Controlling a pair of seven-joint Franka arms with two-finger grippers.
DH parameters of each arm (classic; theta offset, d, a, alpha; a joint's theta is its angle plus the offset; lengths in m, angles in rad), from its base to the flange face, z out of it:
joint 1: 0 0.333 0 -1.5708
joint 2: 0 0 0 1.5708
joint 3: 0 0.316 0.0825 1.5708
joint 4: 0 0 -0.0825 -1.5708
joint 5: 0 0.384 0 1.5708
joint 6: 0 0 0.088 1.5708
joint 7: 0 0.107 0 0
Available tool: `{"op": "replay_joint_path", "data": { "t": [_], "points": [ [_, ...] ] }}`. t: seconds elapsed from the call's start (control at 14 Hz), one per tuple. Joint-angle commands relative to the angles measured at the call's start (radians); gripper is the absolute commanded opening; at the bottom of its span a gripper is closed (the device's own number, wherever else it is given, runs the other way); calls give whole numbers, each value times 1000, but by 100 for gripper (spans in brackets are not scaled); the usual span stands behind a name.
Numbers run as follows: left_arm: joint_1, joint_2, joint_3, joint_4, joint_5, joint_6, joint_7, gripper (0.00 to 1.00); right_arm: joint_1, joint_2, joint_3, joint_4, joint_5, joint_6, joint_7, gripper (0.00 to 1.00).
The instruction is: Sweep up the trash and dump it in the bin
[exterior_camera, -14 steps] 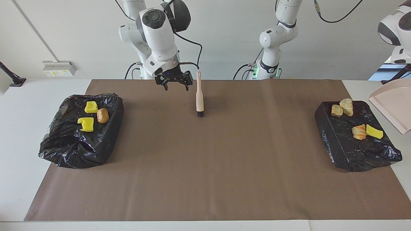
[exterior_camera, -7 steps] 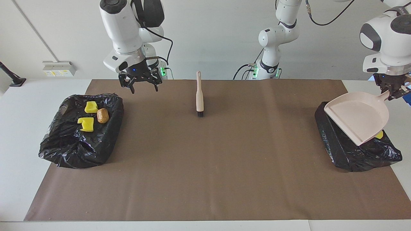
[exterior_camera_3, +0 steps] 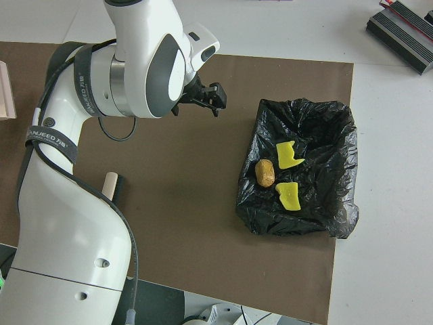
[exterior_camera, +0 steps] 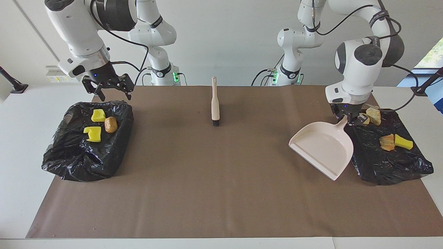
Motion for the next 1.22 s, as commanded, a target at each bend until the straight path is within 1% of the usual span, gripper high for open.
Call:
{"op": "replay_joint_path", "data": {
  "t": [0.0,0.07,0.22,0.36,0.43,0.5,0.72,0.86,1.0,1.08,1.15],
  "points": [
    [-141,72,21,20,-82,71,-288,0,-18,-15,14,14,-4,-28,-2,100],
    [-211,110,23,49,-96,87,-426,0,-9,-15,14,14,-1,-25,1,100],
    [-302,191,21,147,-110,87,-659,0,-6,-17,17,13,-2,-25,-1,100],
    [-395,264,23,240,-179,75,-807,0,-13,-17,16,12,-5,-25,3,100],
    [-429,309,23,286,-186,84,-886,0,-16,-17,13,12,-5,-27,-1,100],
    [-454,339,23,331,-190,82,-953,0,-16,-15,11,14,-2,-27,-1,100],
    [-509,382,23,414,-196,76,-1071,0,-19,-18,0,49,-4,-47,-1,100],
    [-518,442,21,495,-200,64,-1120,0,-21,-24,-10,52,4,-76,-4,100],
    [-590,584,35,646,-188,30,-1217,0,-21,-32,-6,52,-1,-76,-1,100],
    [-594,638,41,705,-190,30,-1269,0,-21,-32,-10,52,7,-77,-1,100],
    [-592,652,41,725,-190,30,-1277,0,-23,-32,-12,52,9,-77,-2,100]
  ]
}}
